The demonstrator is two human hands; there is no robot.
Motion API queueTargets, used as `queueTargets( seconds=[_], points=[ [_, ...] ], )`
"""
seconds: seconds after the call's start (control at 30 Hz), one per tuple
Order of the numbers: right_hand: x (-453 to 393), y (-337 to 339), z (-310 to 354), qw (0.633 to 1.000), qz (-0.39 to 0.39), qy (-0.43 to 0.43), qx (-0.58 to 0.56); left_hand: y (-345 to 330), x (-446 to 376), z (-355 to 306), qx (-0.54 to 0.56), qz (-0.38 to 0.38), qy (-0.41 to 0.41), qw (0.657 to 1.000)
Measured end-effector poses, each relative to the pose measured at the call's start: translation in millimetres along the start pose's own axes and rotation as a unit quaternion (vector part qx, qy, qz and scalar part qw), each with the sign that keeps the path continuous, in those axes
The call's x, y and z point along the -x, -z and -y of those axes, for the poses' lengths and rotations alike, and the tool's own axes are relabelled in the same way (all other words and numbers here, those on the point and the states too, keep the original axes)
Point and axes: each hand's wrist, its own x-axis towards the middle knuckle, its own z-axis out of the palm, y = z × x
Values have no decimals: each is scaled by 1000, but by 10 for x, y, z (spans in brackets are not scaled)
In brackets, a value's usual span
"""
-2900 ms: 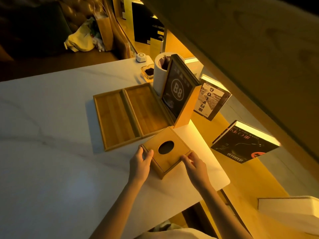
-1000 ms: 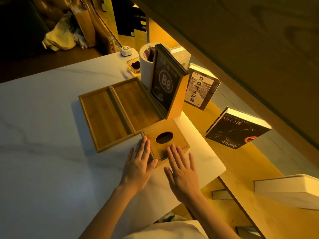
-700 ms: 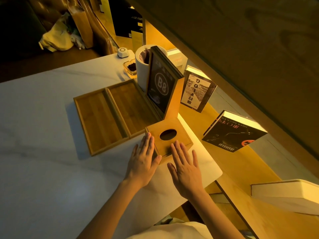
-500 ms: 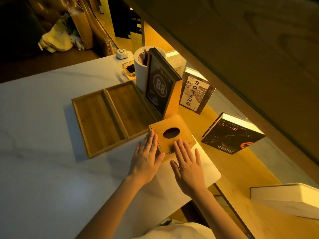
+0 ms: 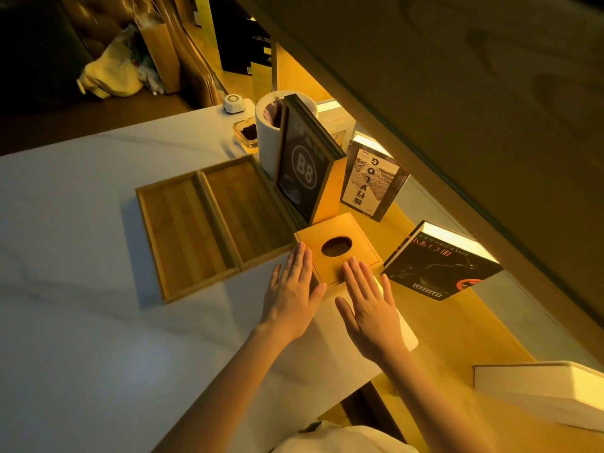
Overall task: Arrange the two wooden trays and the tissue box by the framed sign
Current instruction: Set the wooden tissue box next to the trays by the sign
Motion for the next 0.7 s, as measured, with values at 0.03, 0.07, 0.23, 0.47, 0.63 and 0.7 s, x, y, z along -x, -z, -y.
queueTargets(
  seconds=[0.03,0.07,0.23,0.47,0.63,0.7],
  points=[
    [-9,17,-12,1000,0,2,0,-3,-11,-9,-2,1,1,1000],
    [-16,21,-27,1000,1,3,-1,-8,-20,-17,-2,3,2,1000],
    [-64,41,-79,1000,-1,7,-2,11,-61,-53,0,10,6,1000],
    [-91,56,-97,1000,6,12,3,7,-76,-86,-1,10,13,1000],
    [-97,92,-88,1000,6,18,8,19,-73,-89,-2,15,14,1000],
    [-100,137,-57,1000,-6,21,11,37,-79,-98,10,27,17,999]
  ],
)
